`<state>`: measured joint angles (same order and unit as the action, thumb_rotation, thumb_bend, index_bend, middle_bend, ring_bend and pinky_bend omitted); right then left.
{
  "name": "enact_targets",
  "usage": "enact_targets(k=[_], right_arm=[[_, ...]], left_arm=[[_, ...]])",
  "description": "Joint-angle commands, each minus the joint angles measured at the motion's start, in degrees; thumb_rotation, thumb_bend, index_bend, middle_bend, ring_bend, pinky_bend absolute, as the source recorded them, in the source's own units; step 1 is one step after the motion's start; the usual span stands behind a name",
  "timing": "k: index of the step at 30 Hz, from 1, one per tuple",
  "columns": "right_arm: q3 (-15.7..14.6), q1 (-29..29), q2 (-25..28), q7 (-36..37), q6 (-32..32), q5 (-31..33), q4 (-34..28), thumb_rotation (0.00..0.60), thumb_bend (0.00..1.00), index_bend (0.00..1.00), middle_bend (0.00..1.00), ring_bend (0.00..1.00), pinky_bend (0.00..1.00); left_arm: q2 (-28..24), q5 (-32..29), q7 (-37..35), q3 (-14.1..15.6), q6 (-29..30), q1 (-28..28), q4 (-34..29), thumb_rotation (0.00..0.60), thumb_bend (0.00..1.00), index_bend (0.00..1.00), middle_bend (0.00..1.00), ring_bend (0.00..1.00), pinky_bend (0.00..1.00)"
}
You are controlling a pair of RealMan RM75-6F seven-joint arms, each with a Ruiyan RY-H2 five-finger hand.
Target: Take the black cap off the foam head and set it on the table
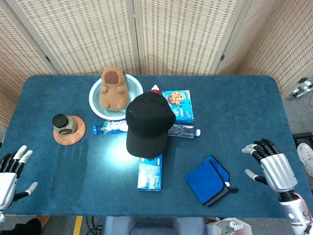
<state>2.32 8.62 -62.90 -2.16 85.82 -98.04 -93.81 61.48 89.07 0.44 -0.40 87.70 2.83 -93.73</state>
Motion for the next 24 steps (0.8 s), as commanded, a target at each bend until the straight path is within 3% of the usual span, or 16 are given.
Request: enact_targets(k=[1, 12, 24], right_arm=[[0.7, 3.2, -0.4, -0.4, -2.7, -2.5, -0.6, 0.600, 0.00, 0.38, 0.36, 0.22, 0.20], [3.8, 15.2, -4.6, -3.0, -12.2, -8.3, -1.6, 0.600, 0.00, 0.38, 0.36, 0.22, 0.20], [6.5, 24.7, -14.1, -6.8, -18.0, -8.9, 3.9, 0.600, 0.00, 0.38, 0.35, 0.22, 0.19]], left_arm=[[-0.1, 0.2, 0.2, 0.0, 0.2, 0.0, -0.4, 0.600, 0.20, 0.02, 0.00, 0.01, 0.00], [-0.3, 0.4, 1.4, 0.1, 0.8, -0.5, -1.4, 0.600, 0.20, 0.02, 0.00, 0.00, 0.00], [-0.5, -0.1, 1.8, 0.0, 1.0, -0.8, -1.6, 0.600, 0.20, 0.02, 0.00, 0.01, 0.00]])
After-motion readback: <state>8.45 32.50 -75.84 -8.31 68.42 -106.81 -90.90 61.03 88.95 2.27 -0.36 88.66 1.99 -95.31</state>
